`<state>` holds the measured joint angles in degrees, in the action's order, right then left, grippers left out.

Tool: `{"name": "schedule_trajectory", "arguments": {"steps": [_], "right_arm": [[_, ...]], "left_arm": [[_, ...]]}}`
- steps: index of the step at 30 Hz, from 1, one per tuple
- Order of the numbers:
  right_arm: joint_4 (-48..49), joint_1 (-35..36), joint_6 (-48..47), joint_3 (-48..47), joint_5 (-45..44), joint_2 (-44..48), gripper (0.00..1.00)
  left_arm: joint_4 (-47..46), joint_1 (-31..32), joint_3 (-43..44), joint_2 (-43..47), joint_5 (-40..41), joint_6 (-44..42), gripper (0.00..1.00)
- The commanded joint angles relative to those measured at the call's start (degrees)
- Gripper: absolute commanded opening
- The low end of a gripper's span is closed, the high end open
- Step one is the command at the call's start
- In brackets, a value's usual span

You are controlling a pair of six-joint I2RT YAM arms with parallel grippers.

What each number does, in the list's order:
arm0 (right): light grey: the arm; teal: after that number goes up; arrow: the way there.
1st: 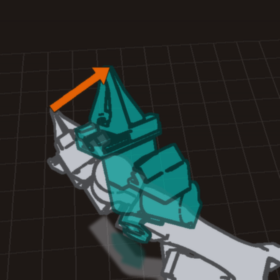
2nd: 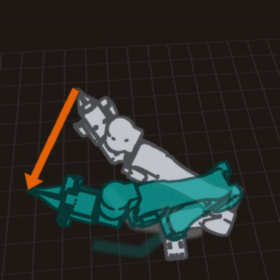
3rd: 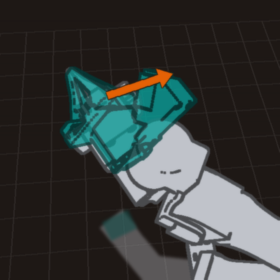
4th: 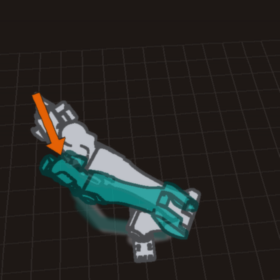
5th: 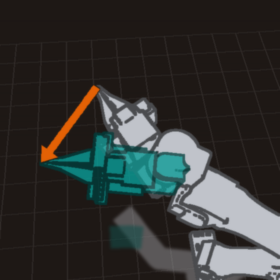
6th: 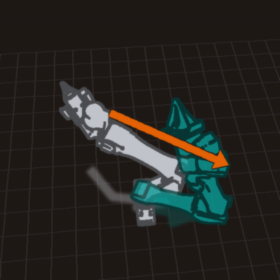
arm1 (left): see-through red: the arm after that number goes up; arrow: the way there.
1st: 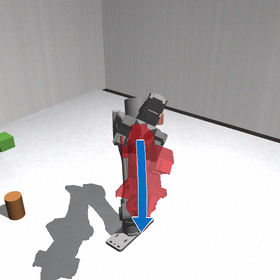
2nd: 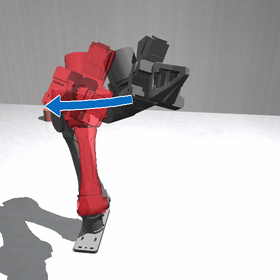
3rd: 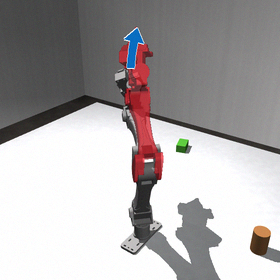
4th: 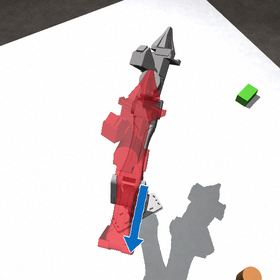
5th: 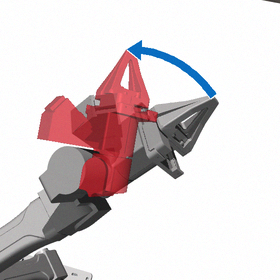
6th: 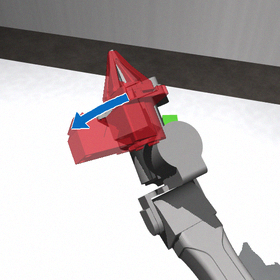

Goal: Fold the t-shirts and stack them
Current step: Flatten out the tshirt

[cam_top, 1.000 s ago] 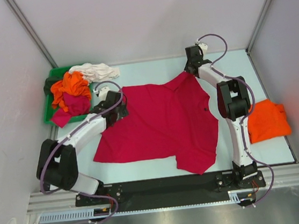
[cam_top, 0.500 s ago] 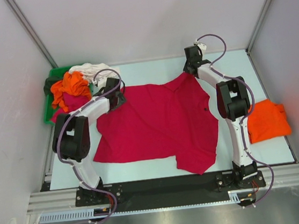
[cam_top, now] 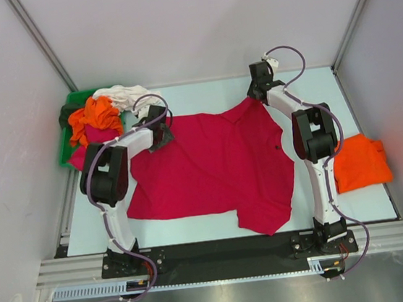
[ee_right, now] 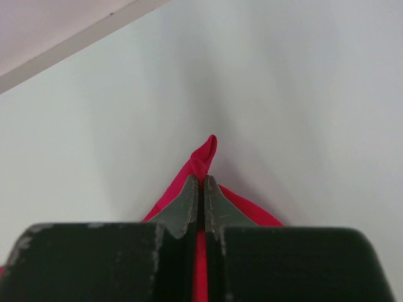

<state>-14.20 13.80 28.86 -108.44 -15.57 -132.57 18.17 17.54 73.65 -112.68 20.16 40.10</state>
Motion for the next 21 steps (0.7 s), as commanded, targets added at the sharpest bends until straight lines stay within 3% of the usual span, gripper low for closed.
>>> {"name": "schedule_trajectory", "arguments": {"steps": [1,6,11,15,19,21], "right_arm": [[2.3,0.2,0.1,-0.1,0.3,2.8,0.0],[2.4,0.3,0.0,0.3,0.3,2.8,0.0],[2.4,0.3,0.0,0.2,0.2,2.4,0.0],[2.5,0.4,-0.1,0.0,0.1,2.3,0.0],[2.4,0.4,0.0,0.1,0.0,2.5,0.0],[2.5,0.4,-0.1,0.1,-0.1,2.8,0.0]], "left_arm": [[-1.7,-0.7,2.7,-1.5,-1.1,0.7,0.62],[-1.8,-0.8,2.7,-1.0,-0.6,0.1,0.57],[-1.6,-0.9,2.9,-0.7,-0.2,-0.5,0.45],[-1.3,-1.1,2.9,-0.6,-0.1,-0.6,0.27],[-0.9,-1.5,2.9,0.3,0.5,-0.6,0.0],[-0.9,-1.7,3.1,1.4,1.5,-0.8,0.0]]}}
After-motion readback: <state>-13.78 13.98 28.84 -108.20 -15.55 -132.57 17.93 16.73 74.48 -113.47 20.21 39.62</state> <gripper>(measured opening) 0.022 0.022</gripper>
